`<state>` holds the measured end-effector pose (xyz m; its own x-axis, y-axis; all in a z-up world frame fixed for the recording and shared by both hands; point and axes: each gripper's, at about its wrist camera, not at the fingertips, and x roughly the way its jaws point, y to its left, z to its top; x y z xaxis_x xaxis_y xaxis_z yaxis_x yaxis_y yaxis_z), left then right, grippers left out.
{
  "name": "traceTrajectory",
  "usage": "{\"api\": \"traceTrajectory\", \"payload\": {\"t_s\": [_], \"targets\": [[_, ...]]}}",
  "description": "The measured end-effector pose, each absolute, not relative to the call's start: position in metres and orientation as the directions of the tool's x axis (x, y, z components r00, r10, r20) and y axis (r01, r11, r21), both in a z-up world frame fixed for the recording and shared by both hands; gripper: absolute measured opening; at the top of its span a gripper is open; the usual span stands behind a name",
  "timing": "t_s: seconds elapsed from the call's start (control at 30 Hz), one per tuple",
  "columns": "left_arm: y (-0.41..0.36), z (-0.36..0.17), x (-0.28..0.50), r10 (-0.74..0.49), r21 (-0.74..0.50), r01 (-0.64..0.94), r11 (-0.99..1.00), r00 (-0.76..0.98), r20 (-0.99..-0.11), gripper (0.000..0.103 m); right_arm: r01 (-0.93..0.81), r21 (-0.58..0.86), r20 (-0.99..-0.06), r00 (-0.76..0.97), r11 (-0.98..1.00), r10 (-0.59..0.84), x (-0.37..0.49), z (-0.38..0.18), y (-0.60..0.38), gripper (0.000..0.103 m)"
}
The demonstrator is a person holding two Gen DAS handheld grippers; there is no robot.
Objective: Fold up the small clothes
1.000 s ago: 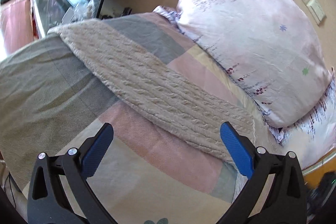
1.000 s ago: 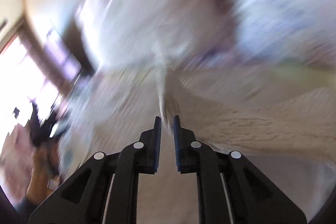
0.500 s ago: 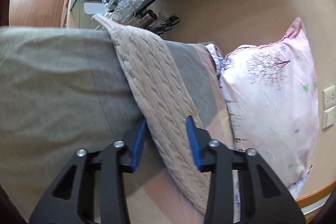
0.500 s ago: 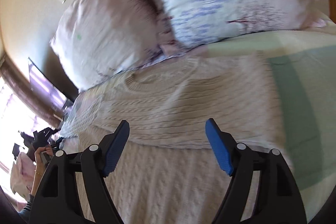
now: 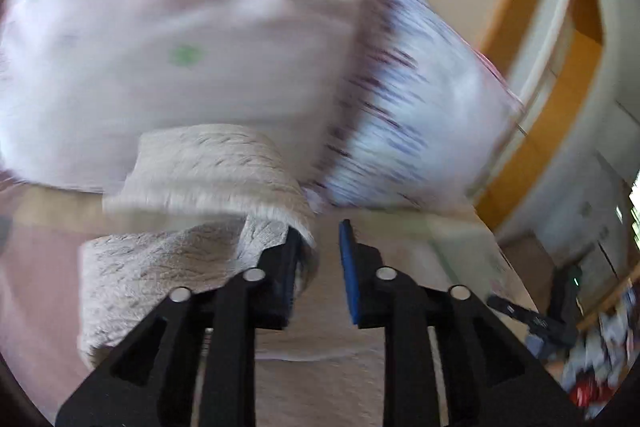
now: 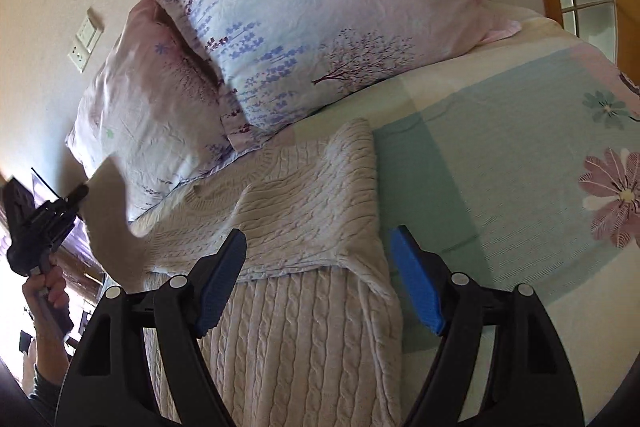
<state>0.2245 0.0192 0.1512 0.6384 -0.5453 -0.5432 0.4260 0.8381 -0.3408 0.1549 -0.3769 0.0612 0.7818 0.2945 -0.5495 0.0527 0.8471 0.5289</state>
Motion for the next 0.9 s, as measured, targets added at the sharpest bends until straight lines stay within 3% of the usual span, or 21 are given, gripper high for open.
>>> {"api": "traceTrajectory", "payload": {"t_s": [0.07, 0.13, 0.17, 0.3, 0.37, 0.43, 0.53, 0.63, 0.8, 0.9], "targets": [[-0.037, 0.127, 0.216, -0.578, -0.314, 0.508, 0.802, 0.524, -0.626, 0.040, 0.061, 0.524, -0.569, 0.767, 0.850, 0.296, 0.150, 0.057, -0.376, 0.076], [-0.043, 0.108, 0.202, -0.565, -0.314, 0.509, 0.801, 0.472, -0.677, 0.040, 0.050, 0.528, -0.575, 0.755, 0.848, 0.314, 0.135, 0.053, -0.377, 0.076], [-0.029, 0.102, 0.190, -0.541, -0.308, 0.480, 0.822, 0.486, -0.686, 0.041, 0.052, 0.521, -0.582, 0.751, 0.852, 0.310, 0.127, 0.052, -0.378, 0.076], [0.053, 0.088, 0.135, -0.371, -0.226, 0.303, 0.926, 0.610, -0.700, 0.063, 0.072, 0.556, -0.625, 0.693, 0.828, 0.360, 0.091, 0.027, -0.388, 0.076], [0.095, 0.073, 0.109, -0.304, -0.226, 0.203, 0.953, 0.606, -0.735, 0.063, 0.081, 0.597, -0.633, 0.658, 0.798, 0.407, 0.080, 0.013, -0.389, 0.066], [0.118, 0.058, 0.087, -0.297, -0.265, 0.141, 0.954, 0.581, -0.758, 0.063, 0.068, 0.628, -0.614, 0.655, 0.776, 0.440, 0.064, 0.005, -0.385, 0.063], [0.139, 0.033, 0.051, -0.331, -0.349, 0.074, 0.934, 0.546, -0.769, 0.059, 0.032, 0.690, -0.584, 0.616, 0.724, 0.529, 0.044, -0.002, -0.374, 0.047], [0.141, 0.029, 0.022, -0.378, -0.407, 0.085, 0.910, 0.575, -0.726, 0.054, -0.003, 0.752, -0.543, 0.565, 0.659, 0.622, 0.026, -0.015, -0.360, 0.029], [0.127, 0.018, -0.020, -0.475, -0.513, 0.112, 0.851, 0.583, -0.659, 0.045, -0.040, 0.829, -0.469, 0.495, 0.558, 0.732, 0.002, -0.030, -0.340, 0.017], [0.125, 0.007, -0.026, -0.530, -0.585, 0.098, 0.805, 0.559, -0.638, 0.033, -0.052, 0.834, -0.453, 0.503, 0.549, 0.736, -0.002, -0.030, -0.337, 0.011]]}}
